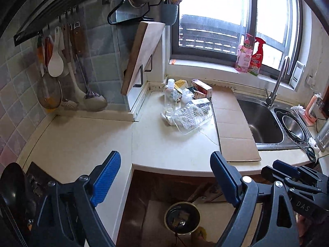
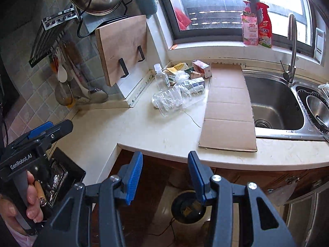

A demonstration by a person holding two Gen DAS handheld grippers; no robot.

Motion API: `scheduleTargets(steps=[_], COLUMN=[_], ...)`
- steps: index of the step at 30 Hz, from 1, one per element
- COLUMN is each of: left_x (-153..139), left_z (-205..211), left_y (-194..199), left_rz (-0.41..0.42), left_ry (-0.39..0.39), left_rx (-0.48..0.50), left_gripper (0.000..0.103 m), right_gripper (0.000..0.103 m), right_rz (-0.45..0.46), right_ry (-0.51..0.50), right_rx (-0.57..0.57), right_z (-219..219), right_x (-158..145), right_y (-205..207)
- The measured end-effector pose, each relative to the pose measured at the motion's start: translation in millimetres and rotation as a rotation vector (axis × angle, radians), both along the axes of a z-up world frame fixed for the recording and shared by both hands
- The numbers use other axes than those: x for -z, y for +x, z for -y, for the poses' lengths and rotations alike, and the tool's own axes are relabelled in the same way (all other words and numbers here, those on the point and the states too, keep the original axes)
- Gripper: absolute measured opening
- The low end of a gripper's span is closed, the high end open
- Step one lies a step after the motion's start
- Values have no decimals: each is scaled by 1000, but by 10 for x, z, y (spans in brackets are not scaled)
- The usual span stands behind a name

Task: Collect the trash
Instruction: 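Raise both tools back toward the counter clutter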

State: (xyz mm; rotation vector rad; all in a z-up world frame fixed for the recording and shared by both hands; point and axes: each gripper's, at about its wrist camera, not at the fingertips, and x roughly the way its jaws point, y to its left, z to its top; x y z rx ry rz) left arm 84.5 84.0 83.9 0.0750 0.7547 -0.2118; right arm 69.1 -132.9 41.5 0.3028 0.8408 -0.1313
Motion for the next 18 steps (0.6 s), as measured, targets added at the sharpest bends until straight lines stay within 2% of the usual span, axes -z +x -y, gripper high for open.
scheduleTargets(steps=[11,18], left_x=[-79,-1], left_z=[-14,144], left_y=[342,674], left_rz=[1,-6], left_ry=[9,39], left_rx=[-23,-37], left_gripper=[90,99], right_gripper=[46,51], right_rz=[32,25], right_ry=[-17,16], right_rx=[-15,-28], right_z=[-35,108], right_x=[-145,-128], right_y=[389,779])
